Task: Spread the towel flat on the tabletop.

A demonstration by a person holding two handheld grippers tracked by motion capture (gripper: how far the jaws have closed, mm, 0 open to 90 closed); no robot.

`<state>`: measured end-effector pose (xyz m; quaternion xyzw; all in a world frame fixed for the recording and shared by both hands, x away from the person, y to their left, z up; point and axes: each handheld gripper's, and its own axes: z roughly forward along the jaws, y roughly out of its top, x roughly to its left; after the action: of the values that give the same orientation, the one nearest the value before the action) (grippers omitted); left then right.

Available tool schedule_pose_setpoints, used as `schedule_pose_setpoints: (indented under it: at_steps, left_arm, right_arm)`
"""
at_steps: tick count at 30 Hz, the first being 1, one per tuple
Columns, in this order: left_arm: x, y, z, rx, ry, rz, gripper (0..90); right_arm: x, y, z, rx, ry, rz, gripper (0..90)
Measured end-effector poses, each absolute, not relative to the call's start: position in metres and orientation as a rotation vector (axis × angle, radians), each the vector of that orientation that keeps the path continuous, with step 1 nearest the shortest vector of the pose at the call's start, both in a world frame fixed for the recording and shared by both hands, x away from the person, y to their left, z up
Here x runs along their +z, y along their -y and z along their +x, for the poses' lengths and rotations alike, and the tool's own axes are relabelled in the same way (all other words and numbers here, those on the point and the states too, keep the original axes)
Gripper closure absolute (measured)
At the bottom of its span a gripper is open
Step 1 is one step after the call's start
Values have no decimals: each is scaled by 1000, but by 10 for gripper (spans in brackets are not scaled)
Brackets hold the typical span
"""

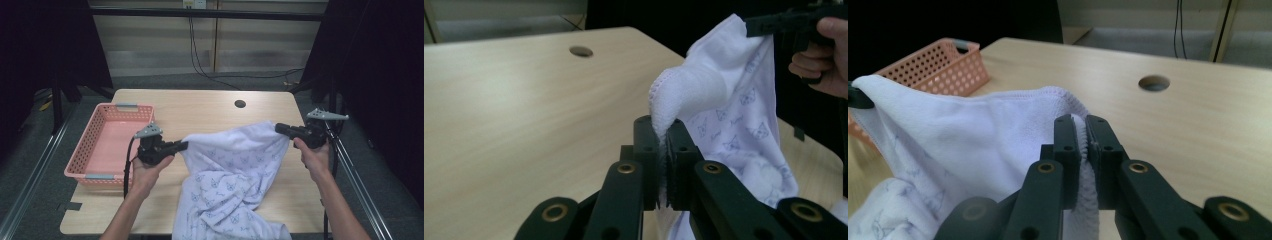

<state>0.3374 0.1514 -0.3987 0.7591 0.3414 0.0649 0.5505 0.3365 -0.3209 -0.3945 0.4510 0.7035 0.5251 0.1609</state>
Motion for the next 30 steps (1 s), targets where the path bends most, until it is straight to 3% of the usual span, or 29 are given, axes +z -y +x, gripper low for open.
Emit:
schedule_pose_setpoints:
  at_steps: [17, 24, 26, 28, 29, 30]
  left_arm:
    - [-323, -169, 389, 295, -804, 1727, 863]
    - [-329, -162, 414, 293, -872, 1740, 846]
    - [-345, -162, 419, 275, -897, 1761, 789]
    - [-356, -160, 419, 287, -928, 1795, 659]
    - [-363, -162, 419, 267, -939, 1772, 617]
    - [-367, -162, 418, 255, -941, 1764, 640]
  right_arm:
    - [-329, 321, 384, 1620, -1891, 1227, 844]
    - [-331, 315, 414, 1542, -1885, 1279, 837]
    - [-341, 314, 420, 1480, -1900, 1316, 779]
    - [-356, 313, 423, 1413, -1920, 1372, 608]
    - [-361, 313, 422, 1389, -1921, 1380, 596]
    - [-367, 314, 419, 1378, -1921, 1391, 587]
